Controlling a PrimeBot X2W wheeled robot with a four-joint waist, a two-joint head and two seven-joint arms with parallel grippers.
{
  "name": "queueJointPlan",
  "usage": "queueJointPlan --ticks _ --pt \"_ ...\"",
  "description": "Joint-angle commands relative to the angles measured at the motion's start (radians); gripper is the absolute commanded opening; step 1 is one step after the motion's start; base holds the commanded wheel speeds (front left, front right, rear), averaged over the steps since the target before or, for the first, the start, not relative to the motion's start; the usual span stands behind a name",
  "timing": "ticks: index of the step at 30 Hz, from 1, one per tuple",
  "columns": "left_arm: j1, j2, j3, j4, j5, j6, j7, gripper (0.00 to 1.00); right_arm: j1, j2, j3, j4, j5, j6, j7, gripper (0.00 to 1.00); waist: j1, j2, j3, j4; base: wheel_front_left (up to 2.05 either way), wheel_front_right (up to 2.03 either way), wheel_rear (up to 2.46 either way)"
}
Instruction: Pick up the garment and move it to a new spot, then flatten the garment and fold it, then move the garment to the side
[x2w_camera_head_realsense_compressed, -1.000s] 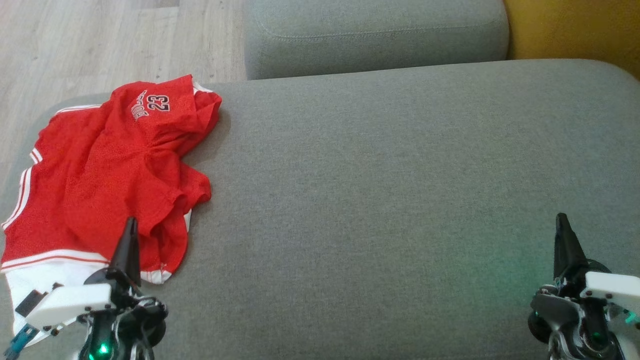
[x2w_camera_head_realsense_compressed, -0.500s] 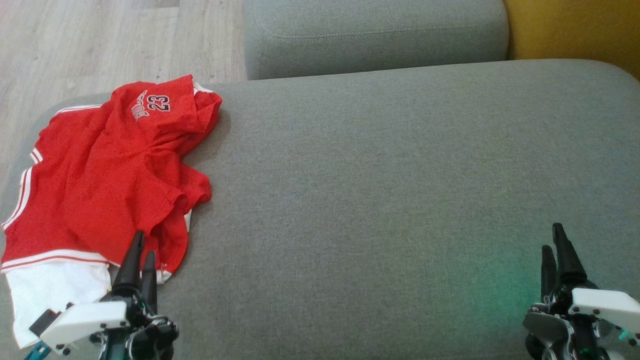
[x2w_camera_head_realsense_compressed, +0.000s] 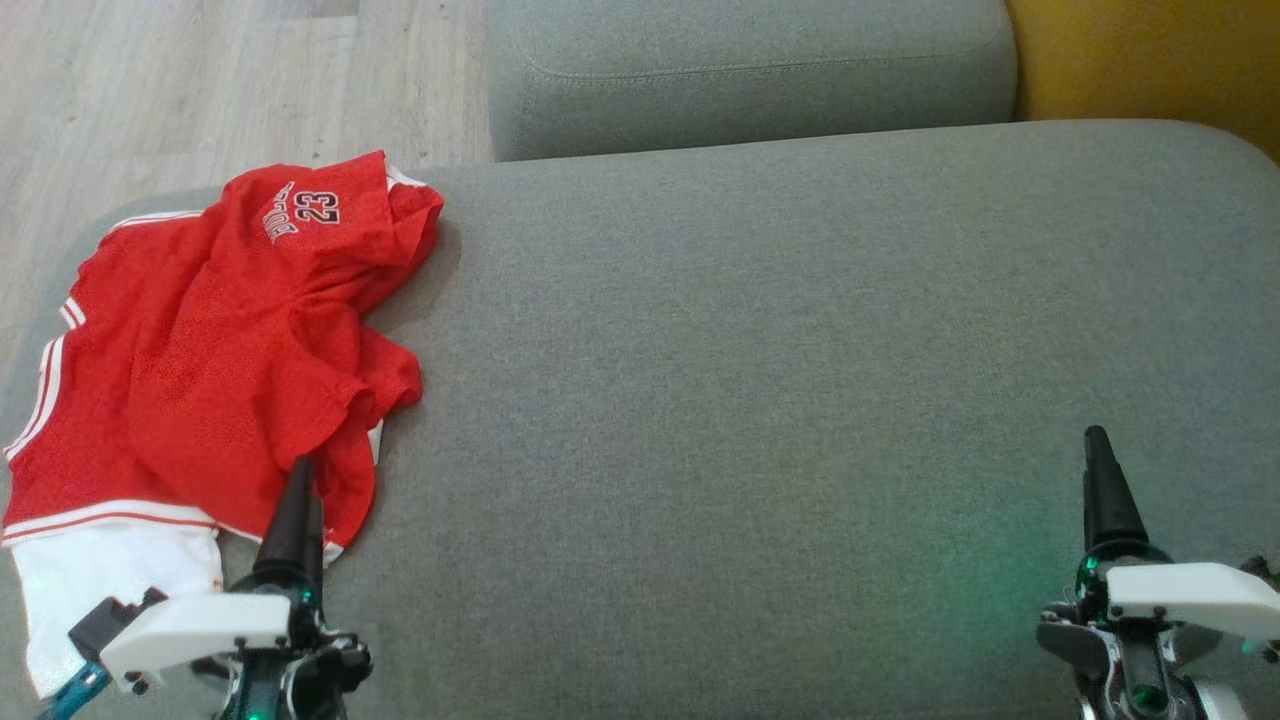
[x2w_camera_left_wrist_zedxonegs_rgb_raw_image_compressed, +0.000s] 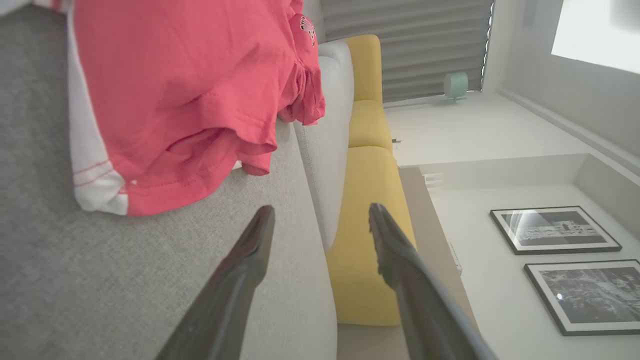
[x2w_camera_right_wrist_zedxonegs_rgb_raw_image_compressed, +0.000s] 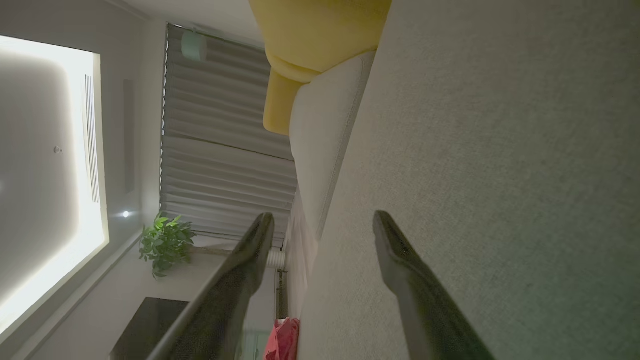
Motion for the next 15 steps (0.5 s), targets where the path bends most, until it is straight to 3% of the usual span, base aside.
queueJointPlan --ticks 1,15 --pt "-0.030 0.010 -0.003 -0.040 0.031 0.008 -0.010 1.00 -0.024 -0.004 0.012 -0.043 -0.043 0.002 -0.012 1.00 0.0000 0.0000 0.000 0.000 0.00 0.00 0.00" --pt "-0.020 0.018 -0.029 -0.031 0.246 0.042 -0.051 1.00 -0.028 -0.013 0.071 -0.072 -0.299 0.003 -0.054 1.00 0.0000 0.0000 -0.004 0.001 0.00 0.00 0.00"
